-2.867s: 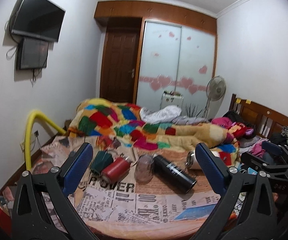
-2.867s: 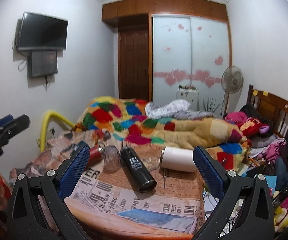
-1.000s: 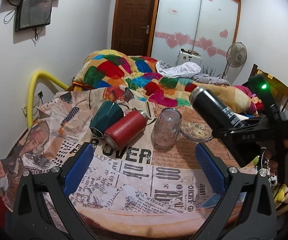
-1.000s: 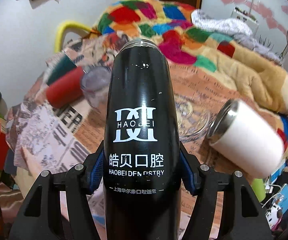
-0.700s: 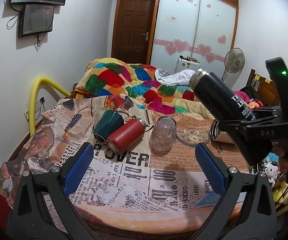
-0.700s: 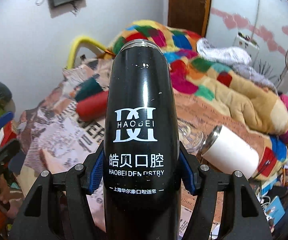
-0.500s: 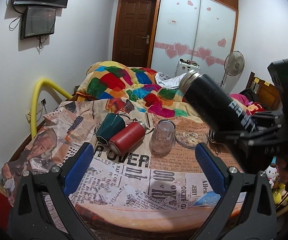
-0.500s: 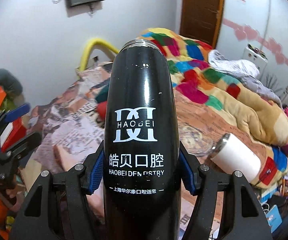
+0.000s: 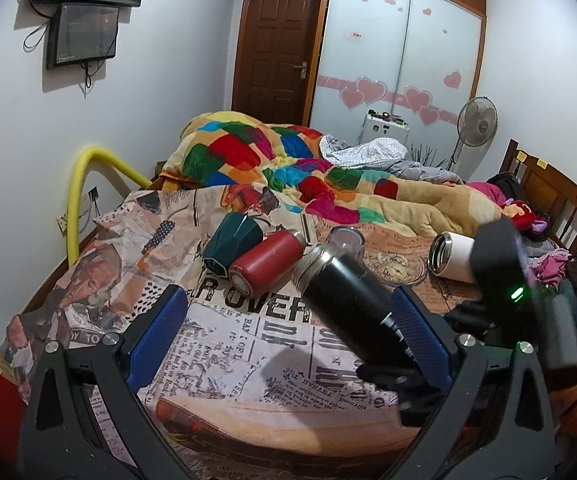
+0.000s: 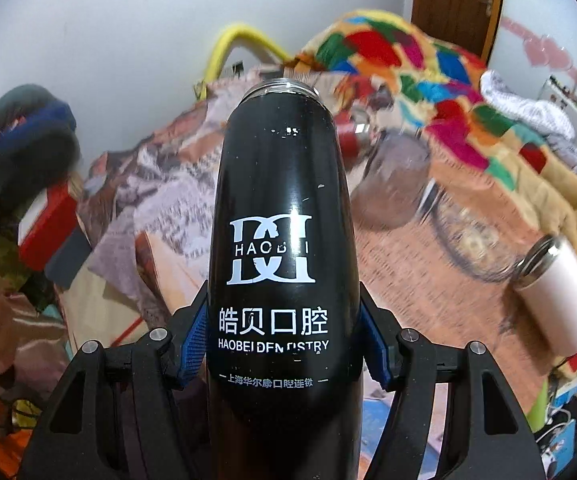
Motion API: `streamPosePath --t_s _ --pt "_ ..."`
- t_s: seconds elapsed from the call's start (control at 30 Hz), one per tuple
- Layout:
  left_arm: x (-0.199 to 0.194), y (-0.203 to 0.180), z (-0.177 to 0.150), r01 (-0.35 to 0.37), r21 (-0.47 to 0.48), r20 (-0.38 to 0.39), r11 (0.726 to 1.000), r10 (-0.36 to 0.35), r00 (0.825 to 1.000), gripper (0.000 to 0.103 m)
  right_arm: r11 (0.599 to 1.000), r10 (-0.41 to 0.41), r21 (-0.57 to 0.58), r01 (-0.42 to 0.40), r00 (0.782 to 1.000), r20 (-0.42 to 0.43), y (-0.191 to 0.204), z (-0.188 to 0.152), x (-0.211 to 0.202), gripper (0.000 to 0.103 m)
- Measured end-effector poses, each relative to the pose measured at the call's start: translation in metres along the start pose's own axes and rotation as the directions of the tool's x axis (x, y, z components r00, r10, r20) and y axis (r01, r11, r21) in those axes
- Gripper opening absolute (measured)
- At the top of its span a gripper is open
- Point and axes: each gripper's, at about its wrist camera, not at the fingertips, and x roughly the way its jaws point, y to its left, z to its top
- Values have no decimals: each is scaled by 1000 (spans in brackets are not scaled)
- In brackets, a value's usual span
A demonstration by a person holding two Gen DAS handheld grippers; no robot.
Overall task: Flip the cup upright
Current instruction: 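Lift the black bottle with the right gripper toward the left gripper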
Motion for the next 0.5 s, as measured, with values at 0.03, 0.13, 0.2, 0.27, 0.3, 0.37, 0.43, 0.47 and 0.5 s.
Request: streamPosePath --t_s 0.03,0.13,0.2,0.27,0.3,0.37,0.43,0.47,0.5 --pt "3 1 -1 -1 -2 -7 1000 1 1000 103 1000 -2 1 2 1000 -12 0 -2 6 62" --pt "10 4 -5 0 -6 -29 1000 0 1000 103 1000 -26 2 26 998 -51 -2 -7 26 62" --pt "16 5 -8 0 -6 -45 1000 -1 999 103 999 -38 2 39 997 -66 -4 -8 36 62" --pt "21 5 -10 0 -5 -60 1000 0 998 103 999 -50 3 50 996 -77 0 -11 39 62" --pt "23 5 -12 0 -4 -65 1000 0 998 103 998 -58 2 58 995 -81 -2 -11 42 62" --pt "27 6 -13 0 -4 -73 1000 0 997 103 997 -77 -4 77 993 -87 7 -16 40 62" --pt "30 7 -15 0 -3 -80 1000 0 997 103 997 -83 -5 83 992 -91 7 -17 42 62" --pt "33 7 -16 -1 -3 -84 1000 0 996 103 996 -84 -4 84 992 -94 6 -18 43 62" --pt "33 6 -16 -1 -3 -88 1000 1 996 103 996 -84 -2 85 992 -96 6 -17 44 62"
